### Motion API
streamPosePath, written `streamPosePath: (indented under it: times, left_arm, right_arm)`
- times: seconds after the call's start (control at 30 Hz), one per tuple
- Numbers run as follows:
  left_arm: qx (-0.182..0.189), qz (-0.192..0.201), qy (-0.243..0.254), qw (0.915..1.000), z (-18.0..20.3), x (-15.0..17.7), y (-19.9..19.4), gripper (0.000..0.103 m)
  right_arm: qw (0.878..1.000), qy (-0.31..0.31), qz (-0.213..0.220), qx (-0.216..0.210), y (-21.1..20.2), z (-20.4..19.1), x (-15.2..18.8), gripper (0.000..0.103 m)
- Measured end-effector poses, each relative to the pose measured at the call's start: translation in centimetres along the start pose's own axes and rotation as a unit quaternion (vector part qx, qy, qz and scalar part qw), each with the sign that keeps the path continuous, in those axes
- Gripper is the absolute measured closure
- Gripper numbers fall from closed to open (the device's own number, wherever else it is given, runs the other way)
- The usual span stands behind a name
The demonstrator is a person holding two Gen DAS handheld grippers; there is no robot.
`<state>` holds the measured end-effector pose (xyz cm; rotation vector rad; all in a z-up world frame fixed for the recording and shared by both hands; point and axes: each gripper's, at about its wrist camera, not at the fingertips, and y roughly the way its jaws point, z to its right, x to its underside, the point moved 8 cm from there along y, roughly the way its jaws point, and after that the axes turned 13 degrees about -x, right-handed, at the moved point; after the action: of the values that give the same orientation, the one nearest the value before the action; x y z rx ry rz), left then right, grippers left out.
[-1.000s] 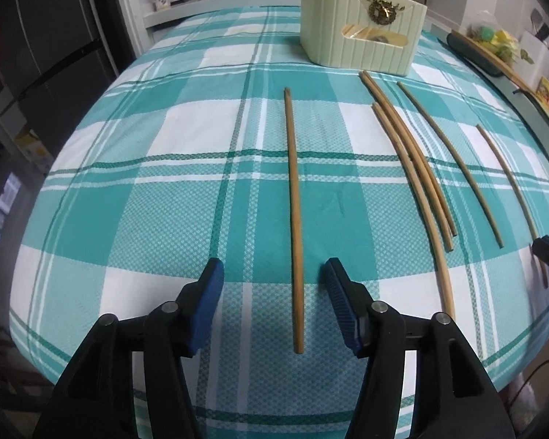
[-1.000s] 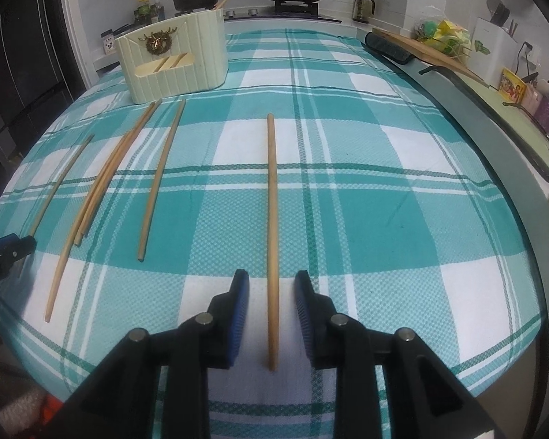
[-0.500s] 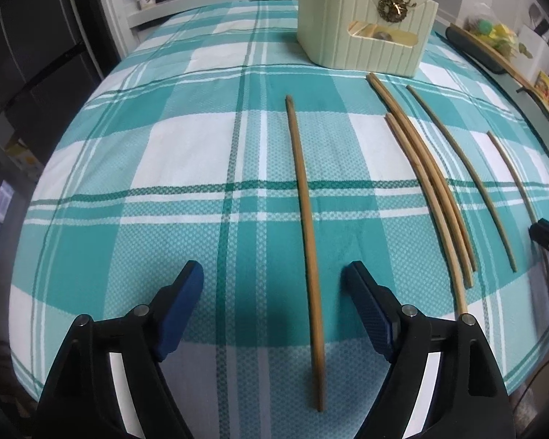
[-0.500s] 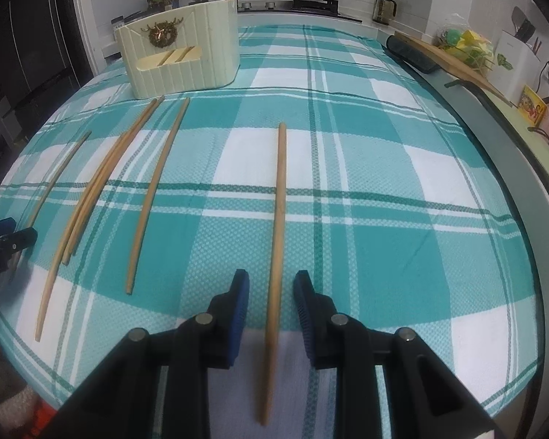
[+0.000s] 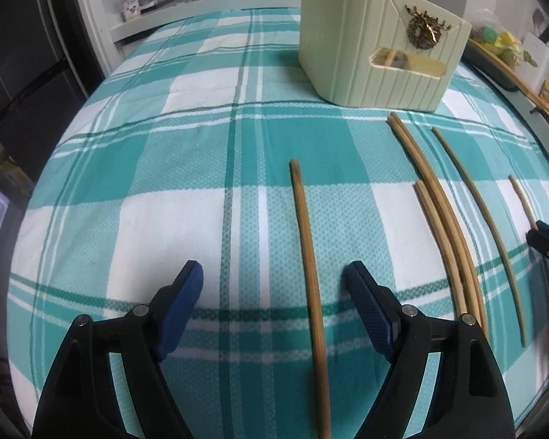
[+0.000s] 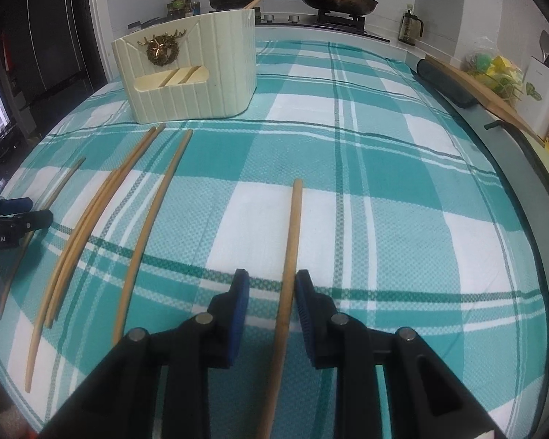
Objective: Organize utensils
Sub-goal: 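Lower the left tool onto another chopstick and close on it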
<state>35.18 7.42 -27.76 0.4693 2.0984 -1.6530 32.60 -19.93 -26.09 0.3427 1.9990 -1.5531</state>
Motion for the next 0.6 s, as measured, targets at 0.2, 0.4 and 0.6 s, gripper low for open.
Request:
streamPosePath:
  times: [0.2,0.4,0.6]
  left_arm:
    - [-0.01,0.03,-0.015,0.9994,-0.3,-1.5,0.9,0.022]
    - [-0.009,0.039,-0.017,0.999,-0.3,-2.4,1.5,0.022]
    - [-0.009,0.042,-0.017,0.9989,-0.1,-3.3,2.1,0.022]
  right_arm:
    - [1.0,-0.002,0.02,-0.002,0.7,0.3,-1.0,0.076]
    - [1.0,-0.005,0.02,-0.003,1.2,0.5,-1.7,0.076]
    - [1.0,-0.004,0.02,-0.005,1.9,0.8,-2.7,0.076]
